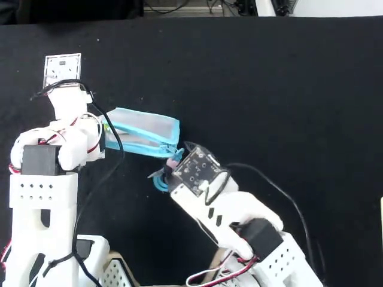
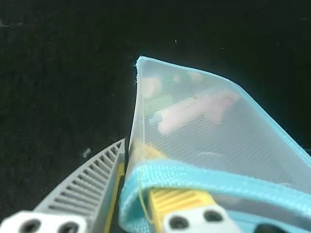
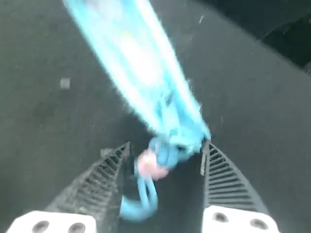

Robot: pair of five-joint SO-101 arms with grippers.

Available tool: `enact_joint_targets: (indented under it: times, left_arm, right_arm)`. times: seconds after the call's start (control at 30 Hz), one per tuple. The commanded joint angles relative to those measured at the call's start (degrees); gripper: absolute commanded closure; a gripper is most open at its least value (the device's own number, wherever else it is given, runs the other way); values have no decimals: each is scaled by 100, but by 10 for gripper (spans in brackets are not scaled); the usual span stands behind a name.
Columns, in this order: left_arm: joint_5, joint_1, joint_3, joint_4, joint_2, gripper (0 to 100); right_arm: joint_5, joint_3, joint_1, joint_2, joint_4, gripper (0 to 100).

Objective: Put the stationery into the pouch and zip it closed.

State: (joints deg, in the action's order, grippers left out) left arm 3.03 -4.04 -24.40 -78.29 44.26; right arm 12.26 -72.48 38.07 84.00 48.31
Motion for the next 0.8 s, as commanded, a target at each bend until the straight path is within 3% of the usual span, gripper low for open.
enact_joint_targets:
  times: [0.0,0.4,0.77]
  left_arm:
    - [-62,-75,409,-9,18,970]
    - [-62,-40,409,0,18,970]
    - [-53,-31,409,0,18,970]
  right_arm:
    - [-70,145,26,75,-290,792]
    - [879,664,26,84,615,908]
    - [905,1086,26,84,1134,944]
